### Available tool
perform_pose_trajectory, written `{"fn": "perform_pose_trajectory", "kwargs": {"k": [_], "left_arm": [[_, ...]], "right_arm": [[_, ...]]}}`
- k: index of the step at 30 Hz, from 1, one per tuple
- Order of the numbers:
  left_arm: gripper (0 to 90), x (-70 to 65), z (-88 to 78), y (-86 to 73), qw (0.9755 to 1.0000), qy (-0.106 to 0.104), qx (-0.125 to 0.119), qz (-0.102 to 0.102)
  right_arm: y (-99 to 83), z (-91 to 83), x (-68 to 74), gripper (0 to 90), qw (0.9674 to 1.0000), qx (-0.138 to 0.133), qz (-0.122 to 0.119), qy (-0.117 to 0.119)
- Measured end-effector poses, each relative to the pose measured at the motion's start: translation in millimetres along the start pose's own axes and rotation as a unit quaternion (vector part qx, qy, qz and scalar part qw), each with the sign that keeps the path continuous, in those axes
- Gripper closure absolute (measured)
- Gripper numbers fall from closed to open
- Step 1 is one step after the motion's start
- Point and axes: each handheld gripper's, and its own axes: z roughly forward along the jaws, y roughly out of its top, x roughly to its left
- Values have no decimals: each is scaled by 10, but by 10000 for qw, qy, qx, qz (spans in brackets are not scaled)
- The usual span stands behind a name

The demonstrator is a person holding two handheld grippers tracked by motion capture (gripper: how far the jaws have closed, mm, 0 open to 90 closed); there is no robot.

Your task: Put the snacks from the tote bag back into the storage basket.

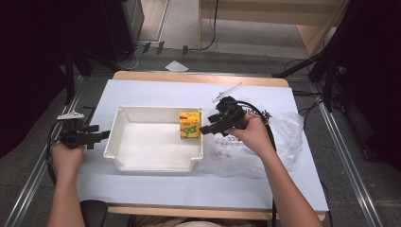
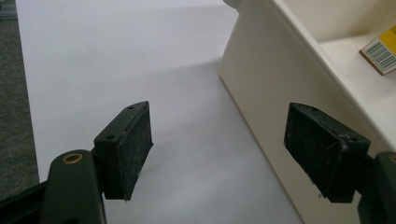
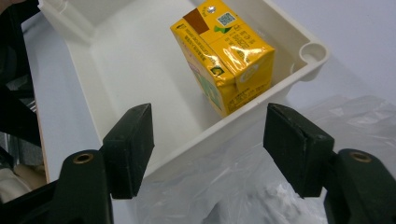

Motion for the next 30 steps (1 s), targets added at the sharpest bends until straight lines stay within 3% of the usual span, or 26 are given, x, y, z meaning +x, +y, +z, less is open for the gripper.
{"fn": "perform_pose_trajectory", "kwargs": {"k": [6,8,11,30], "left_arm": [[246,-1,-1,0,10000,-3,-9,1],[246,1,-3,0,10000,2,-12,-4],[246,3,-5,-1,10000,4,-11,-1],[246,-1,7,3,10000,-1,11,4]], "right_arm": [[-54,5,-73,298,9999,149,7,-62],[-69,-5,-104,293,9998,123,32,-174],[-91,-35,-161,259,9998,108,31,-151],[-260,-234,-527,263,9954,-104,632,-706]]}}
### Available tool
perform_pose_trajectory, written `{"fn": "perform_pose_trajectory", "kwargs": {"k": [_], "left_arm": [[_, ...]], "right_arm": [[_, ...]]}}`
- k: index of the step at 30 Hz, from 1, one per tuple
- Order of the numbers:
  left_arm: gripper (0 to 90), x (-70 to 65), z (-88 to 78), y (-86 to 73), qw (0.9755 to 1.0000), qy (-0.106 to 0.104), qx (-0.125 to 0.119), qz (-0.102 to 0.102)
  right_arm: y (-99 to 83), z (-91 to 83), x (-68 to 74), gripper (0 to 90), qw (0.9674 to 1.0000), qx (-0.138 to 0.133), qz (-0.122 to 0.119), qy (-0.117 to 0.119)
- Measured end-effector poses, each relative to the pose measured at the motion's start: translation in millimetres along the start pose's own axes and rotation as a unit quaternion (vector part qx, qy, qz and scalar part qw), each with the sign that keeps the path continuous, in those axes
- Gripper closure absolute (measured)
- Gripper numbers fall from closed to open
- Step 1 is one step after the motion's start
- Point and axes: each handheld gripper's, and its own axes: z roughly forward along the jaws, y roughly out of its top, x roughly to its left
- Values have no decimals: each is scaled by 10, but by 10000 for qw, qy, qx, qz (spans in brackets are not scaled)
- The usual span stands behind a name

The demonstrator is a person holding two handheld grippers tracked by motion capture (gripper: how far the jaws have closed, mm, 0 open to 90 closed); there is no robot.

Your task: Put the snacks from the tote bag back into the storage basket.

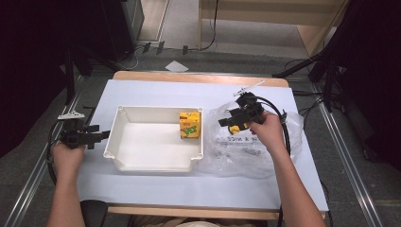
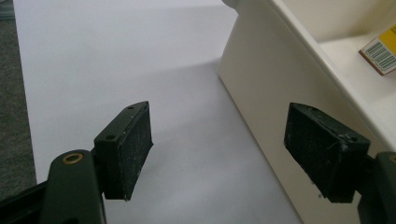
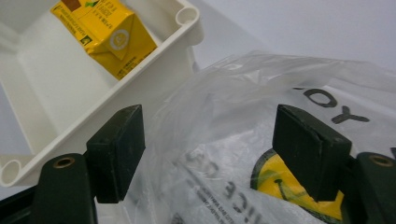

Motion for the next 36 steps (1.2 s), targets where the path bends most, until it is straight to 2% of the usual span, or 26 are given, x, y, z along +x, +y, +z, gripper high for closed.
{"fn": "perform_pose_trajectory", "kwargs": {"k": [4,12,14,18,20,36], "left_arm": [[246,0,0,0,10000,-1,19,10],[246,-6,10,1,10000,3,27,22],[246,-7,12,2,10000,-3,33,23],[246,-9,12,2,10000,3,25,22],[246,-8,11,2,10000,-1,31,22],[246,-39,49,10,9999,-1,83,86]], "right_arm": [[-13,-41,-49,263,9999,-46,-5,-133],[-61,-82,-167,261,9995,-76,165,-265],[-65,-92,-176,261,9995,-83,105,-287],[-80,-90,-189,247,9987,-102,-124,-490],[-89,-93,-206,247,9986,-61,-78,-525],[-137,-190,-308,245,9982,-191,59,-561]]}}
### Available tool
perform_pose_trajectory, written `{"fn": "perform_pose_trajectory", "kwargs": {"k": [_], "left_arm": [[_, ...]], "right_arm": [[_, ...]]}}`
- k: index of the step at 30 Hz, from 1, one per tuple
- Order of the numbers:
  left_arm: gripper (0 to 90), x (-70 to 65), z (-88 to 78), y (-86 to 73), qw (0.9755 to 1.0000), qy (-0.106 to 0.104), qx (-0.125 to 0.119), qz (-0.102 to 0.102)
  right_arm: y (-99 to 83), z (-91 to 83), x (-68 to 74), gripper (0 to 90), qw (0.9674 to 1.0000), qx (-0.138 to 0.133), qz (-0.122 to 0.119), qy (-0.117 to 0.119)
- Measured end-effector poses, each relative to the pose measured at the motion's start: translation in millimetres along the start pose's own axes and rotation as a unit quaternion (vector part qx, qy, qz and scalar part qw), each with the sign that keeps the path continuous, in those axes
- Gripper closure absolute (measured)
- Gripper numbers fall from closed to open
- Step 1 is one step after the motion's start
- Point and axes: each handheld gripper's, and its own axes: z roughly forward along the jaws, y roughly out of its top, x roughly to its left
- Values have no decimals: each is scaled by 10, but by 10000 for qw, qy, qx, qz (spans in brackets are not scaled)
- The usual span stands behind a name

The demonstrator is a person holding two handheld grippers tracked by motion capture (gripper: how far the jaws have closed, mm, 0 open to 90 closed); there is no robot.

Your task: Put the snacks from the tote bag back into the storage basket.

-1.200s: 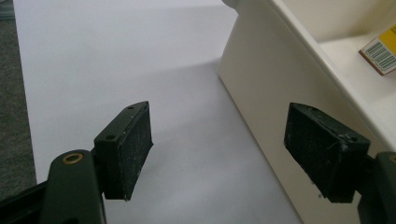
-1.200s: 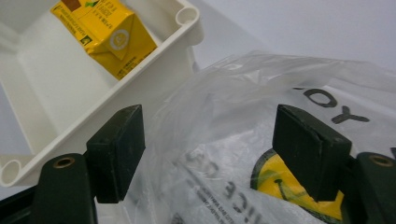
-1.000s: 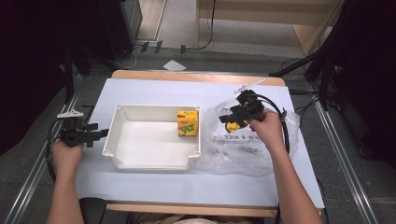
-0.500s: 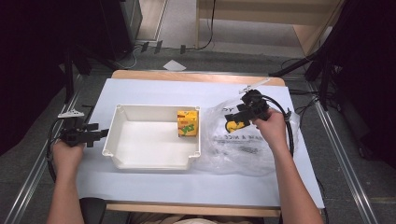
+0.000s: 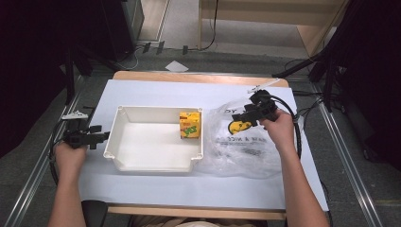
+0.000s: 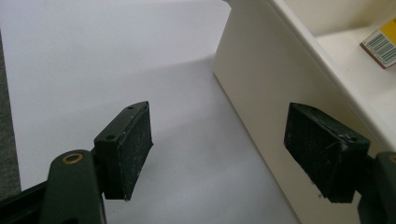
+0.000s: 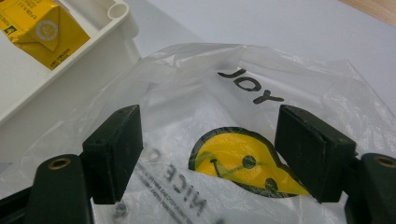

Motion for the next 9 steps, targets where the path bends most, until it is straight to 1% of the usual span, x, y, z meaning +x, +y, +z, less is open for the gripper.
{"fn": "perform_pose_trajectory", "kwargs": {"k": [4,6,7,8,9], "left_arm": [[246,10,-5,-4,10000,10,3,-24],[246,11,-4,-6,10000,11,11,-19],[246,11,-5,-6,10000,13,19,-19],[246,11,-6,-6,10000,10,24,-22],[246,12,-7,-7,10000,10,24,-18]], "right_arm": [[0,2,-14,245,10000,-1,-11,13],[1,17,-13,245,10000,32,-30,21],[3,23,-8,245,10000,65,3,-5],[7,32,-16,245,10000,52,-4,-31],[11,40,-24,246,10000,-24,-26,-42]]}}
